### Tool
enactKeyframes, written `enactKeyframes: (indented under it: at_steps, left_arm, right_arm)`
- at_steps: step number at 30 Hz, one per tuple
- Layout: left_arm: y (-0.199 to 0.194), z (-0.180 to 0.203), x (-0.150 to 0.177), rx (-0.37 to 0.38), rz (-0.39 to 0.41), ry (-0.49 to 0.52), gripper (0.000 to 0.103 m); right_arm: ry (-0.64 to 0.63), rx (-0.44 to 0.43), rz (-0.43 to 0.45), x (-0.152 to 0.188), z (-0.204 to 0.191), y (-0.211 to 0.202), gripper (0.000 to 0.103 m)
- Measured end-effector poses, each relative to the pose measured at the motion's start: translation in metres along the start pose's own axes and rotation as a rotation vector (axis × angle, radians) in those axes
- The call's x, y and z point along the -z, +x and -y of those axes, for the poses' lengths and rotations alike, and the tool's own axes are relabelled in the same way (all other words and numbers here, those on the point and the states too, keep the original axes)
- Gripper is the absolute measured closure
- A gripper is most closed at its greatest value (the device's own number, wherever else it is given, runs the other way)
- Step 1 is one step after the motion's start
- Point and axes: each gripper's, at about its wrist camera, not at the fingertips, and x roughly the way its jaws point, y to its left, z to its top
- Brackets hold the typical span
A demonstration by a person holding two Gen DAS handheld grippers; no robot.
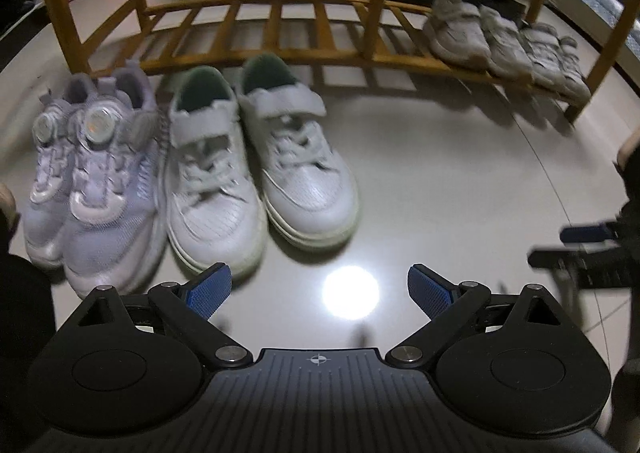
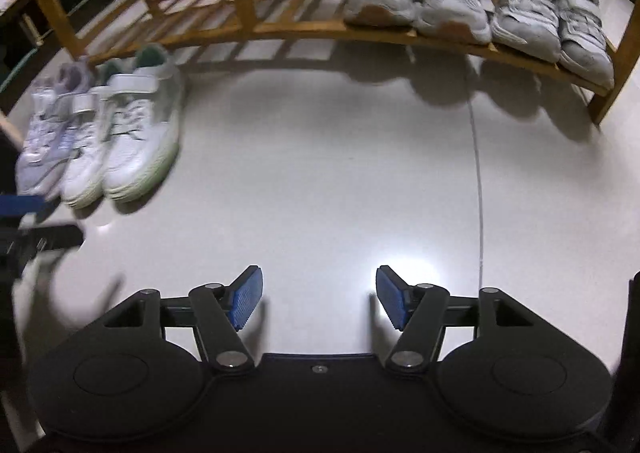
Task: Organize scattered shoes
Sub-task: 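Lower the left tool fingers into the heels of the green-lined white pair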
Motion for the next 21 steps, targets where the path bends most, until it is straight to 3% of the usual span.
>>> enactKeyframes:
  at_steps: [4,12,16,21]
  left_arm:
    - [-0.002,-0.009,-0.025,-0.005,-0.001,-0.021,0.007]
    - [-0.009,-0.022,-0.083,-0.053,0.043,-0.006,0.007]
    - [0.006,-0.028,-0.106,-0.066,0.020,-0.020,0.024]
    - [0.033,-0.041,-0.133,-0.068,-0.027,-0.061,0.032]
  right_arm:
    - [-0.021,-0.013,-0.007,0.017,-0.009,-0.001,0.031]
    - [-0.053,-0.016,-0.031,0.016,-0.015,0.010,0.031]
    - [-0.065,-0.027,-0.039,0.015,-0.018,0.014,0.031]
    - [-0.079,-0.042,-0.048,0.013,-0.022,0.018,0.028]
